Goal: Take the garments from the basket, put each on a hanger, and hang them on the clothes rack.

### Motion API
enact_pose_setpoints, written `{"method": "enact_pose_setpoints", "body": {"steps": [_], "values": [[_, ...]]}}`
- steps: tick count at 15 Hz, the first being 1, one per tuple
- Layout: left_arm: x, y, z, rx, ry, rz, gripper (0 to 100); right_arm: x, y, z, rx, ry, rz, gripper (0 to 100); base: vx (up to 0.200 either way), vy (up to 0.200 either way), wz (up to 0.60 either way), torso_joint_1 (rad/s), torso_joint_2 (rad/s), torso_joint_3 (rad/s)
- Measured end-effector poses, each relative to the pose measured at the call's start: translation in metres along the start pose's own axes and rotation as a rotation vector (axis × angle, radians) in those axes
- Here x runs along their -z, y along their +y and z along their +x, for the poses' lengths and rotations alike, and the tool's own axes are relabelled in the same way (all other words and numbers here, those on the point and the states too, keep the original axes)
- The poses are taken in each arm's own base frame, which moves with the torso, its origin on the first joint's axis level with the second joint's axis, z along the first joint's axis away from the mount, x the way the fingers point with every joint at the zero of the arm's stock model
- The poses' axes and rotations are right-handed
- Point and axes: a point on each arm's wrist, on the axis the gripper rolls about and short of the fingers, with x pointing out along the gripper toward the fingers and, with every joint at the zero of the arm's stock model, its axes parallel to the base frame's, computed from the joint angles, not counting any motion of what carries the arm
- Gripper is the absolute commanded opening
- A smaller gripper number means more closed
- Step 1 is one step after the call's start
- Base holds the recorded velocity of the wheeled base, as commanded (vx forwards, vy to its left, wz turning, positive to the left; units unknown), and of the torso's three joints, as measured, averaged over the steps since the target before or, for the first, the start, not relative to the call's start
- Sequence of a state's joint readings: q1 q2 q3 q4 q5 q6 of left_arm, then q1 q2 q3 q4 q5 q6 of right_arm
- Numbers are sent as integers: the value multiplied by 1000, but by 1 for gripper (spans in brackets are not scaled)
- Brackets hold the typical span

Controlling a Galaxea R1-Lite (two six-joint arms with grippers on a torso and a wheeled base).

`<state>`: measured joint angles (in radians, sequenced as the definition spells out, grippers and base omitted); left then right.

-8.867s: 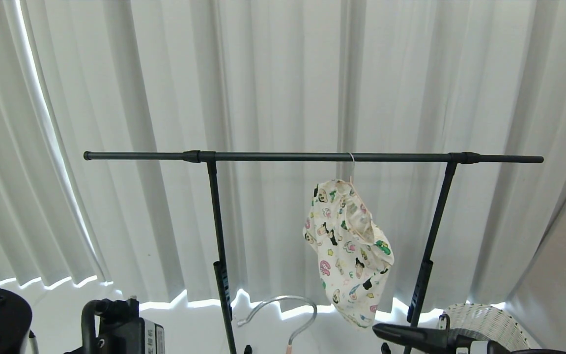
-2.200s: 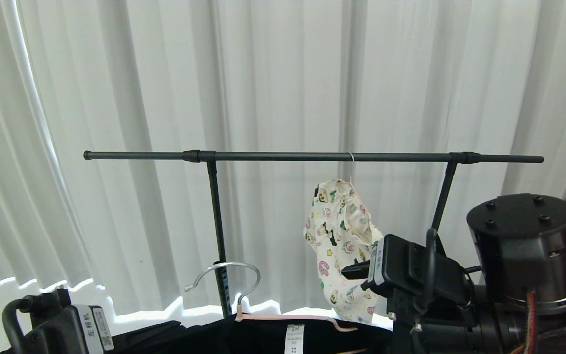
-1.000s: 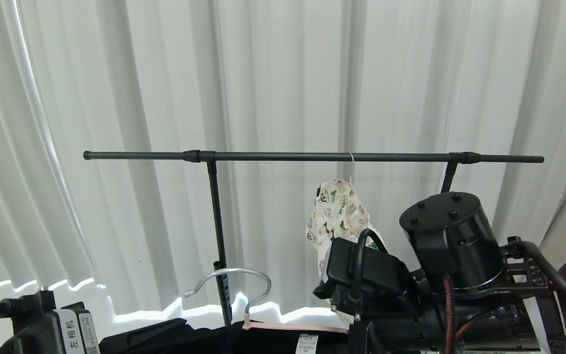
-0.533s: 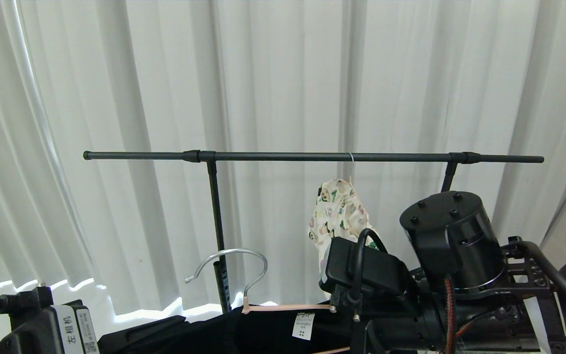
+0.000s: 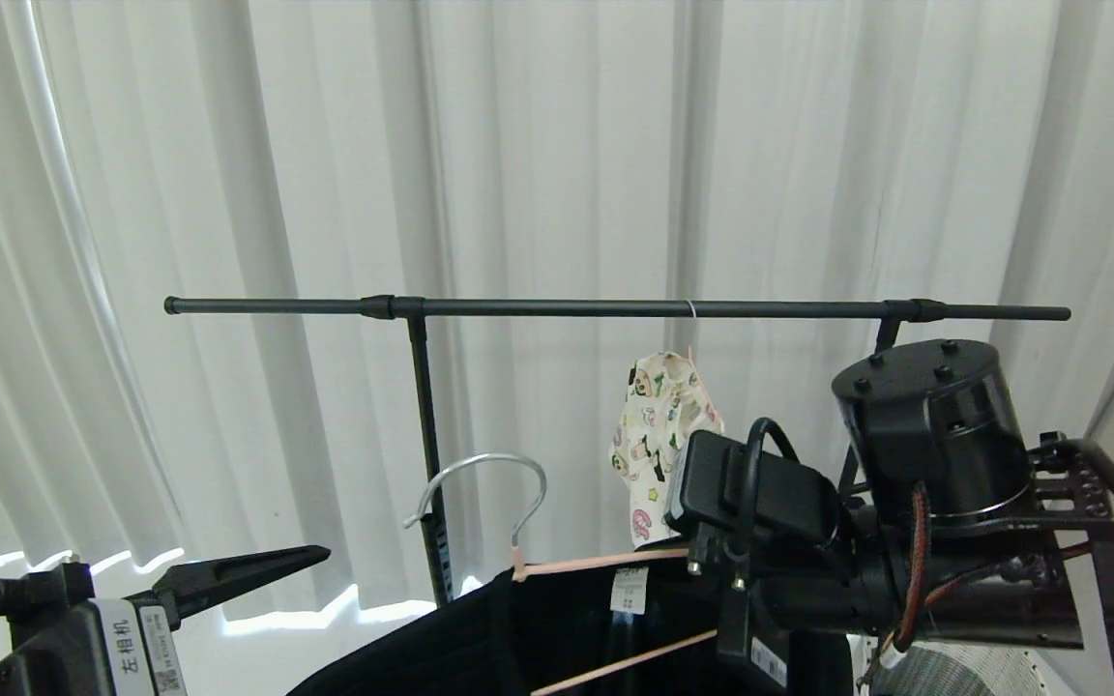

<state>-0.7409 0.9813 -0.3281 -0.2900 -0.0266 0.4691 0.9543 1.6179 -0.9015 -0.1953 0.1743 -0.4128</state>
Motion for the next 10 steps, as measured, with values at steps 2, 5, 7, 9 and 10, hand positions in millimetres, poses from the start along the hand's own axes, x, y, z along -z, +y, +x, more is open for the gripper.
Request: {"method": "enact_pose_setpoints", "body": {"steps": [2, 5, 7, 9, 10], "values": [[-1, 1, -1, -5, -7, -4, 100, 3, -12, -8, 46, 0, 3, 0, 0, 0, 0, 0, 0, 0], [-4, 2, -5, -21, -32, -21, 100, 12, -28, -22, 116, 11, 29, 0, 0, 0, 0, 0, 0, 0], [1, 3, -7, -45, -14, -55, 100, 17, -32, -31, 143, 13, 37, 0, 0, 0, 0, 0, 0, 0], [11, 6, -7, -90, 34, -98, 100, 19, -33, -40, 163, 9, 43, 0, 0, 0, 0, 0, 0, 0], [17, 9, -7, -124, 69, -132, 100, 19, -32, -46, 173, 0, 43, 0, 0, 0, 0, 0, 0, 0]]}}
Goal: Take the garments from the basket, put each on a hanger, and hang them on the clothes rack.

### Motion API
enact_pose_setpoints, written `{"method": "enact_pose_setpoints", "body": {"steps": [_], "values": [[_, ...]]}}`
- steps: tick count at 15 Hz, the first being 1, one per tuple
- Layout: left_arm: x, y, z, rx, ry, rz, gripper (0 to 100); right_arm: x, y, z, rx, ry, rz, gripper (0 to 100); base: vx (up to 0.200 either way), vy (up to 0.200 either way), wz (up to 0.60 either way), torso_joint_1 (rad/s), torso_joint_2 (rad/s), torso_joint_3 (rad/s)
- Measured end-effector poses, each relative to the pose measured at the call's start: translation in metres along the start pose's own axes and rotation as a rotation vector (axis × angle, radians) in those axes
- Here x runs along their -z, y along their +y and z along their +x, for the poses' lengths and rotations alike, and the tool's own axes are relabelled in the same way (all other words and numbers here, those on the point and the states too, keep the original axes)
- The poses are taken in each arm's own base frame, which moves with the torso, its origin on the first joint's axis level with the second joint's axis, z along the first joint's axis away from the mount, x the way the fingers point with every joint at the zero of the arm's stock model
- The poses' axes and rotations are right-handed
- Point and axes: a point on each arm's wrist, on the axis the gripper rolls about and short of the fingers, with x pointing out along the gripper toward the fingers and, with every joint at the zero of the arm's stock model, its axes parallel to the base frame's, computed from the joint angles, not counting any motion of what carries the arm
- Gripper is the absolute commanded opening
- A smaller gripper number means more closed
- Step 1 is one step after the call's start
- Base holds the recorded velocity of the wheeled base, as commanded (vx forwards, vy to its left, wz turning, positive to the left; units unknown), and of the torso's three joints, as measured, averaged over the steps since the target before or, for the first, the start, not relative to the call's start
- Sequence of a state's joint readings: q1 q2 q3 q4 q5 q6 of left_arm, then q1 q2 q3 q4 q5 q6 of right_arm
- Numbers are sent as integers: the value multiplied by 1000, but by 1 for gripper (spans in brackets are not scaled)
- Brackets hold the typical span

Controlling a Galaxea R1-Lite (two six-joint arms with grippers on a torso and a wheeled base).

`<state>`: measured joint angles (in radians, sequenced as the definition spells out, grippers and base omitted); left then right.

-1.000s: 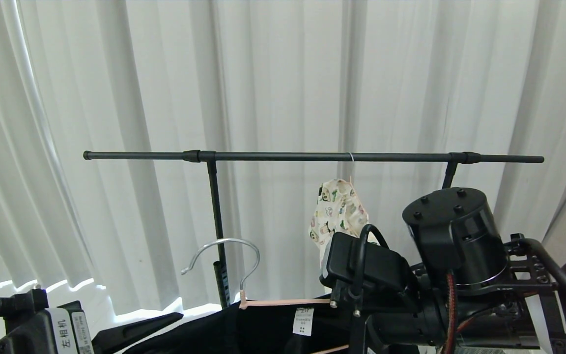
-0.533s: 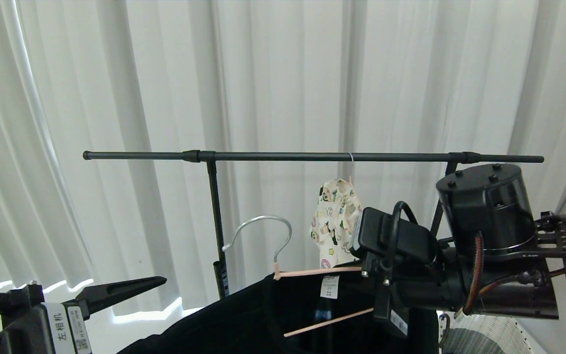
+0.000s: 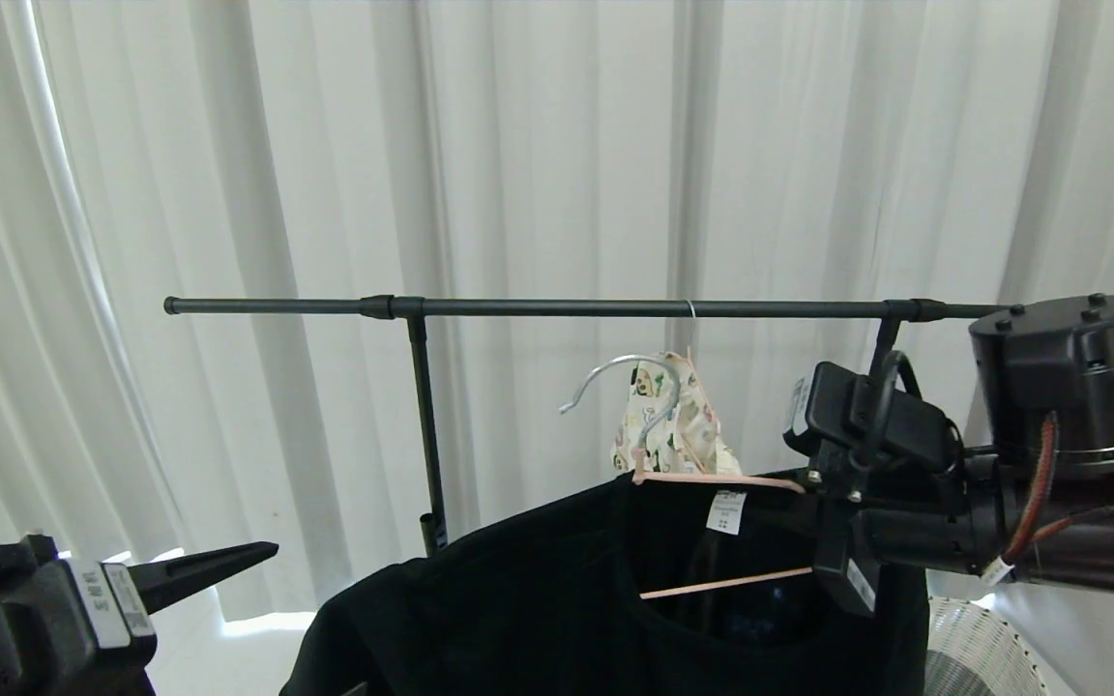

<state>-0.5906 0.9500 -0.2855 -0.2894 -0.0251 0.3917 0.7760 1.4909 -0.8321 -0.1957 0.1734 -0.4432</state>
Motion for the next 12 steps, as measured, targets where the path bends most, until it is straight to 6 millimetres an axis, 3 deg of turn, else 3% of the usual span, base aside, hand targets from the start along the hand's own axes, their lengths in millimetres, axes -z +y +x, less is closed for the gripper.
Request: {"method": "enact_pose_setpoints", "body": {"steps": [3, 8, 9, 12], "values": [[11, 3, 8, -12, 76, -102, 100, -1, 0, -15, 20, -28, -3, 0, 0, 0, 0, 0, 0, 0], [26, -2, 16, 19, 168, -115, 100, -4, 2, -25, 30, -53, -34, 0, 0, 0, 0, 0, 0, 0], [27, -2, 17, 22, 177, -116, 0, -4, 2, -27, 31, -56, -36, 0, 0, 0, 0, 0, 0, 0], [29, -2, 19, 19, 194, -121, 0, -4, 3, -30, 34, -62, -37, 0, 0, 0, 0, 0, 0, 0]]}}
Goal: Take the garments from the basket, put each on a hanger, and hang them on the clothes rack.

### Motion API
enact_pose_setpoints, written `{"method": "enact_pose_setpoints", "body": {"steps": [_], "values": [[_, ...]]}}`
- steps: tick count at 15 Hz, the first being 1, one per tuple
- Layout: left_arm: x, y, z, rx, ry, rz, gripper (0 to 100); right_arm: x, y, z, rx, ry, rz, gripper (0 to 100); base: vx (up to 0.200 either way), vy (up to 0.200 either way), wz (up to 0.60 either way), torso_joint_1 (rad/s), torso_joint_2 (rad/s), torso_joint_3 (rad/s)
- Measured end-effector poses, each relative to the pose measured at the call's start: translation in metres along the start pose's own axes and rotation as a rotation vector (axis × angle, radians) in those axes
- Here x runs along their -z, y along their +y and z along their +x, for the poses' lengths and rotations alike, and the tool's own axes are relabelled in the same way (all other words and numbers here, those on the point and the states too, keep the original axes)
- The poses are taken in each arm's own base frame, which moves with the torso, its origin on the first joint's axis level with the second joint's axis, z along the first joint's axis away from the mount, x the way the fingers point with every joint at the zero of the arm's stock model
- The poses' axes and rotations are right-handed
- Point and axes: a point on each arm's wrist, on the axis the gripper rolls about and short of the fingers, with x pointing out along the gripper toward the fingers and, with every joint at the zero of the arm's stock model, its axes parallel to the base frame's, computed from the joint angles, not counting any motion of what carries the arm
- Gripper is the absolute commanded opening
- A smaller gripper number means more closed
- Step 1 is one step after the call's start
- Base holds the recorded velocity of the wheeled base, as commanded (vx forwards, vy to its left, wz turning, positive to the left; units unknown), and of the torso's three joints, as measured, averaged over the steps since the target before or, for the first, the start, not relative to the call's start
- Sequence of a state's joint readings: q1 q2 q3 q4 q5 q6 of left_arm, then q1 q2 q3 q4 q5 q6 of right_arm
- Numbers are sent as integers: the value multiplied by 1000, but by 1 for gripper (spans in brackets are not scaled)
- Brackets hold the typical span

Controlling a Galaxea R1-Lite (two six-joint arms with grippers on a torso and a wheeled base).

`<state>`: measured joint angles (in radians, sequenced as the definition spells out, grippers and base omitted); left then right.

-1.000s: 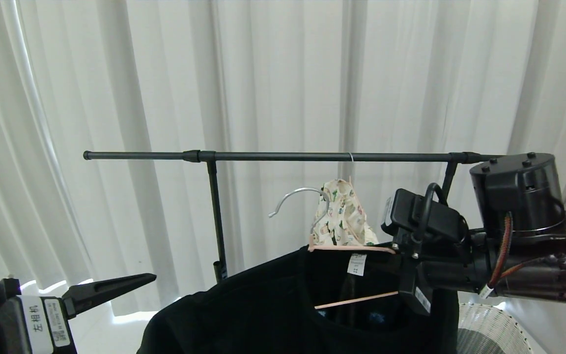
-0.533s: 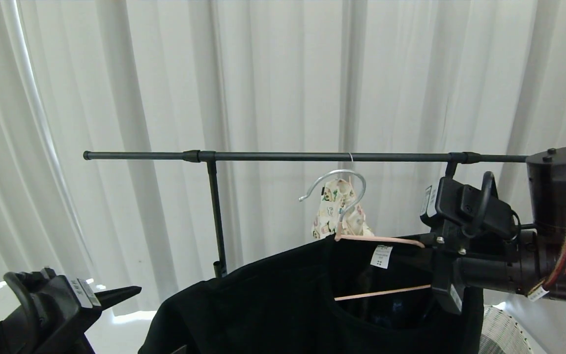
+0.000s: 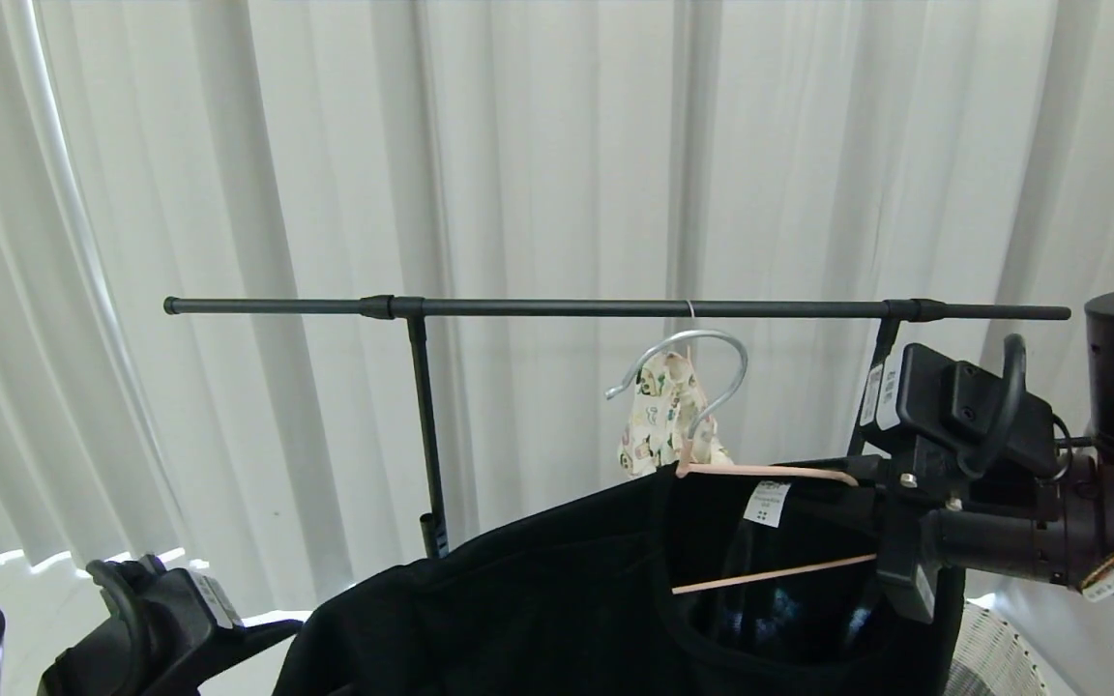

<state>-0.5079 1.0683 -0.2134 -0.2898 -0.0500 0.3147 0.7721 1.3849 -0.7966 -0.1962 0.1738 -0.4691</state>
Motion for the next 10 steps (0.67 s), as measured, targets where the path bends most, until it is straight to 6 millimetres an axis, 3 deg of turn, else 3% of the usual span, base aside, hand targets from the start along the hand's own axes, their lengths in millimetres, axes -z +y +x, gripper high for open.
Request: {"method": "enact_pose_setpoints", "body": {"steps": [6, 10], "values": [[7, 28, -2, -196, 55, -134, 0, 22, 0, -18, 43, 45, 77, 0, 0, 0, 0, 0, 0, 0], [6, 27, -2, -182, 50, -124, 0, 24, -1, -30, 100, 39, 151, 0, 0, 0, 0, 0, 0, 0]]}}
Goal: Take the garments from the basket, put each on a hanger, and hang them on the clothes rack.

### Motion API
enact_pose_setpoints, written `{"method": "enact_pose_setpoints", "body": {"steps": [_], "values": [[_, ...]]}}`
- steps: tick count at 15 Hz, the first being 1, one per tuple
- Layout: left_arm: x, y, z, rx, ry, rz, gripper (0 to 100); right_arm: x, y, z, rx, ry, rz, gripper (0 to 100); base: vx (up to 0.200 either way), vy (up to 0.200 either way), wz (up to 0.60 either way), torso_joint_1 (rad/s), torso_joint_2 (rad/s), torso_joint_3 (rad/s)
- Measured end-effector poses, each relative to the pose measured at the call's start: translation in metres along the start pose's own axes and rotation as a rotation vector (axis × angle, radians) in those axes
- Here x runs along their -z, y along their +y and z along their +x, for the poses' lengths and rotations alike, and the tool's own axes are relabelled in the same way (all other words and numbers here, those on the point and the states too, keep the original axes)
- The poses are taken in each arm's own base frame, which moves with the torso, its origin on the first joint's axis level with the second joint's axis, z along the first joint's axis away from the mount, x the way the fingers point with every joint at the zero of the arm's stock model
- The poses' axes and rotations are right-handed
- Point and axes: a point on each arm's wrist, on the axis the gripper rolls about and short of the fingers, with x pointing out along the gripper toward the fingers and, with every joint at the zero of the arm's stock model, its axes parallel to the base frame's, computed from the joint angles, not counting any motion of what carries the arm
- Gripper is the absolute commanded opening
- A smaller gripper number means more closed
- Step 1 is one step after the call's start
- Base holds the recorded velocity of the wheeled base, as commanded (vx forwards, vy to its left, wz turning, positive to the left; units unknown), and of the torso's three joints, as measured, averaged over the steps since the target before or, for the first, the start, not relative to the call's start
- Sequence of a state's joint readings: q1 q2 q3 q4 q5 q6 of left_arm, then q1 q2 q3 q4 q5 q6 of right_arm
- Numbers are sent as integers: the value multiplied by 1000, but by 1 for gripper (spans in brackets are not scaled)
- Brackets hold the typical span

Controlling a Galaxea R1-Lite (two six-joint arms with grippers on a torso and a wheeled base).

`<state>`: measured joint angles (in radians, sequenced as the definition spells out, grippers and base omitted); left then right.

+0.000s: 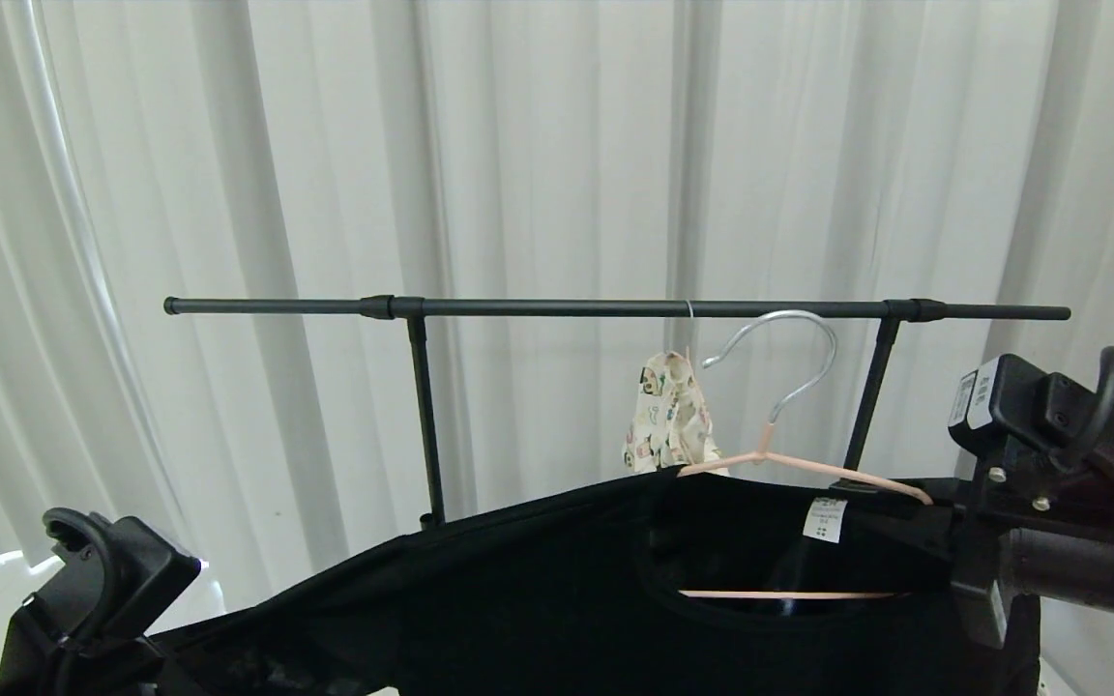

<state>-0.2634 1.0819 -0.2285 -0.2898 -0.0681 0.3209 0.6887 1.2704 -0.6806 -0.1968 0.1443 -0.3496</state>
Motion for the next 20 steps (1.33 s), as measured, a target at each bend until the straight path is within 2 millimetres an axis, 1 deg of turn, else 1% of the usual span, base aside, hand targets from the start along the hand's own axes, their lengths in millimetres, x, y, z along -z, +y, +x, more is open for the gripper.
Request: {"method": "enact_pose_setpoints", "body": {"steps": [1, 2, 5, 7, 9, 11, 13, 14, 16, 17, 18, 19, 20], "values": [[-3, -1, 0, 10, -11, 9, 0, 0, 0, -1, 2, -4, 0, 0, 0, 0, 0, 0, 0, 0], [-5, -1, 0, 15, -20, 14, 100, -1, 0, -2, 3, -7, 0, 0, 0, 0, 0, 0, 0, 0], [-9, -1, -2, 20, -39, 11, 100, 0, 0, -4, 11, -6, 0, 0, 0, 0, 0, 0, 0, 0], [-10, -2, -6, 65, -77, -18, 100, 6, -3, -6, 48, 16, 11, 0, 0, 0, 0, 0, 0, 0], [-13, -5, -14, 160, -146, -79, 100, 16, -6, -12, 94, 46, 29, 0, 0, 0, 0, 0, 0, 0], [-18, -4, -23, 180, -205, -105, 100, 26, -9, -20, 136, 76, 48, 0, 0, 0, 0, 0, 0, 0], [-30, 0, -28, 169, -255, -116, 100, 40, -9, -30, 195, 143, 72, 0, 0, 0, 0, 0, 0, 0], [-40, 3, -28, 159, -279, -126, 100, 49, -8, -37, 233, 197, 89, 0, 0, 0, 0, 0, 0, 0], [-53, 10, -23, 94, -271, -130, 100, 64, -7, -53, 298, 311, 134, 0, 0, 0, 0, 0, 0, 0], [-56, 14, -17, 21, -241, -108, 100, 70, -7, -61, 330, 353, 156, 0, 0, 0, 0, 0, 0, 0], [-56, 18, -10, -72, -191, -70, 100, 77, -6, -71, 366, 402, 189, 0, 0, 0, 0, 0, 0, 0], [-55, 20, -4, -117, -149, -50, 100, 82, -4, -81, 403, 446, 222, 0, 0, 0, 0, 0, 0, 0], [-53, 21, 1, -125, -122, -48, 100, 87, -2, -91, 442, 481, 256, 0, 0, 0, 0, 0, 0, 0]]}}
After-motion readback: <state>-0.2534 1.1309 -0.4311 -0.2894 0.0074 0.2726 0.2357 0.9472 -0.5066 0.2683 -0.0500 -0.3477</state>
